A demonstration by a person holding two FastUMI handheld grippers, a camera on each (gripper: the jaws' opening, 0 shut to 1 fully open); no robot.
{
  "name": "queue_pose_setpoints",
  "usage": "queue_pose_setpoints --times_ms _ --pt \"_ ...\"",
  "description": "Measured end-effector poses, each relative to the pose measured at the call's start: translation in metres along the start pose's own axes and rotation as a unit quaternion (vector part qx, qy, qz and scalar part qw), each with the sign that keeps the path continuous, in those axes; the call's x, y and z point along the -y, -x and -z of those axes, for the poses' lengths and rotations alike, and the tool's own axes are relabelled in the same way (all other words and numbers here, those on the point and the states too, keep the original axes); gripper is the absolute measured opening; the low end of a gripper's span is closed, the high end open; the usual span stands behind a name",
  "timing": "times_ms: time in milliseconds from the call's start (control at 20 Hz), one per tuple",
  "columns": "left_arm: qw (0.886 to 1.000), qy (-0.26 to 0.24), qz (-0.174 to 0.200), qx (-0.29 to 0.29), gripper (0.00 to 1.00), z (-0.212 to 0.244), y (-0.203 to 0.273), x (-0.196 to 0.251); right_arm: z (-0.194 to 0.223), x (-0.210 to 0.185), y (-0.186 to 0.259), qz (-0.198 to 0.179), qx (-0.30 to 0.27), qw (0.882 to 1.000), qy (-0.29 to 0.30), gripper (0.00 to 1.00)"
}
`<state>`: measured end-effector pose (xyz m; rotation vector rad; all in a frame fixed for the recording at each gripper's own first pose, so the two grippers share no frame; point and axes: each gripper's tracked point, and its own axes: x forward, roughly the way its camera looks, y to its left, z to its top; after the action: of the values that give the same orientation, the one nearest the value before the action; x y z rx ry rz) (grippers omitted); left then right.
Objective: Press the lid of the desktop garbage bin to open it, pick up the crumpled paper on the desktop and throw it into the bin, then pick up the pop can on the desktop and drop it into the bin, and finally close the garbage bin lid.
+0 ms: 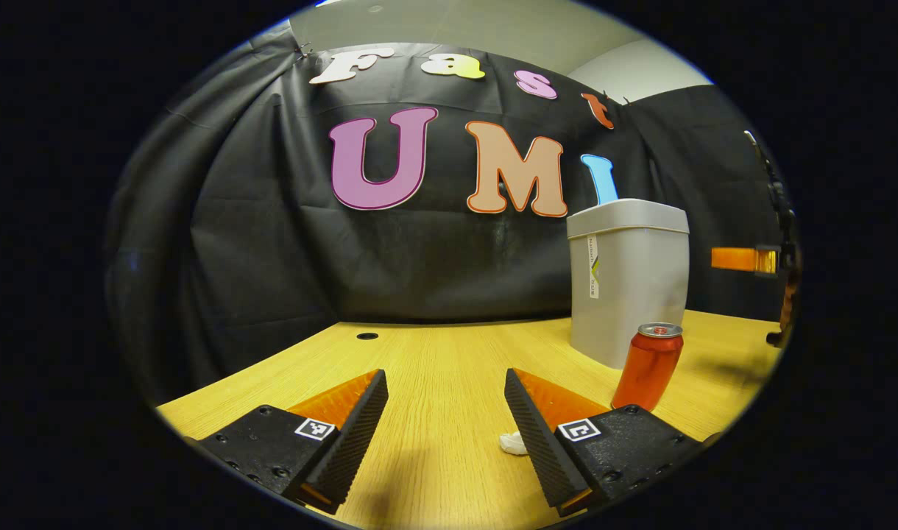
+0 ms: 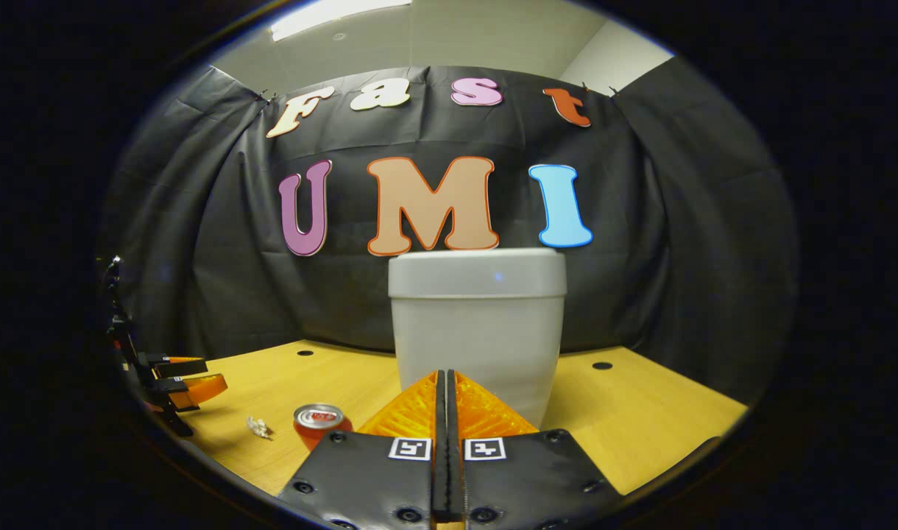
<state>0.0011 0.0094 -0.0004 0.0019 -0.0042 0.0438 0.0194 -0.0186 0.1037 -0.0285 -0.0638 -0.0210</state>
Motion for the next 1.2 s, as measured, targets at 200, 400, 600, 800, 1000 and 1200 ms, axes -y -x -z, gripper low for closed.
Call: queue_pose_setpoints --times_ms 200,400,600,800,1000,1200 --pt "1.0 0.0 0.0 -0.001 0.94 0.0 -0.001 0.001 -0.036 0.001 -0.016 -0.003 0.008 1.0 0.009 0.04" --pt "1.0 0.0 0.0 -0.001 0.94 0.001 0.0 0.0 -0.068 -0.002 -0.04 -0.005 0.018 1.0 -0.001 0.04" --pt "1.0 0.0 0.0 -0.001 0.94 0.001 0.0 0.0 -0.092 0.0 -0.067 0.0 0.012 1.0 0.006 0.02" --pt "1.0 0.0 0.0 -0.001 0.94 0.0 -0.001 0.001 -0.108 0.004 -0.093 0.009 0.011 1.0 0.013 0.02" --pt "1.0 0.0 0.001 -0.002 0.94 -0.001 0.0 0.001 -0.109 0.009 -0.111 0.019 0.002 1.0 0.014 0.02" --pt "1.0 0.001 0.002 -0.002 0.94 0.0 0.0 0.001 -0.104 0.013 -0.122 0.024 -0.008 1.0 0.017 0.02"
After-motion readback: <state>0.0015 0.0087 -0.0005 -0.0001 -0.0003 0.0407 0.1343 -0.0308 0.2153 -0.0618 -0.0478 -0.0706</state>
